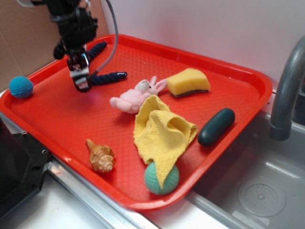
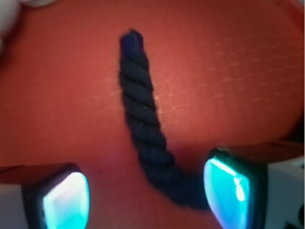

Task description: Grab the blue rope.

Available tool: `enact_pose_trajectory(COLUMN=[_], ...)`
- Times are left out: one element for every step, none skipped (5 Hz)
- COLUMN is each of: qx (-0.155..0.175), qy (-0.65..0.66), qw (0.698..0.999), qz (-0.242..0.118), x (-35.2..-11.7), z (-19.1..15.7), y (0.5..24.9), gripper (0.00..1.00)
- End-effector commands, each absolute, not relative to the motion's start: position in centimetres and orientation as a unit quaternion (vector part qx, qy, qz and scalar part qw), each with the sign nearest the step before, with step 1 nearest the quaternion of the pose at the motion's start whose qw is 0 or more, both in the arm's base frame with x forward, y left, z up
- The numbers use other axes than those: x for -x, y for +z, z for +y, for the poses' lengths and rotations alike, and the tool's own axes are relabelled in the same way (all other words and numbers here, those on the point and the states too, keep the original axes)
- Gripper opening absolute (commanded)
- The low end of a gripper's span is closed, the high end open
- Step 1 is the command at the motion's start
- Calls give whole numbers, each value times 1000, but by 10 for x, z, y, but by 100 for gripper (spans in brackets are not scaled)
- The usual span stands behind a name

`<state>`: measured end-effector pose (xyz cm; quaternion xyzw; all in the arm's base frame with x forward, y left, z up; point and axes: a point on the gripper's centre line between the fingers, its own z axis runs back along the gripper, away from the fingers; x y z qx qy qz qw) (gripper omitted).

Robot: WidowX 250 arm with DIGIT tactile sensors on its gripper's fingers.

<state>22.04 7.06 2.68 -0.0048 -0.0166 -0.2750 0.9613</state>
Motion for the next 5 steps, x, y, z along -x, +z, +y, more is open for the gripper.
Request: enact_pose_trajectory(qx=[0, 10, 7, 4, 30], qy=[-264, -258, -249, -229, -201], qw=[964, 965, 967, 972, 976], qz=[-36, -42, -43, -60, -81], x=[-240, -237, -235, -229, -220], z=[57, 55, 56, 55, 48], y=[12, 13, 16, 30, 56], gripper=[45, 0, 0, 0, 0])
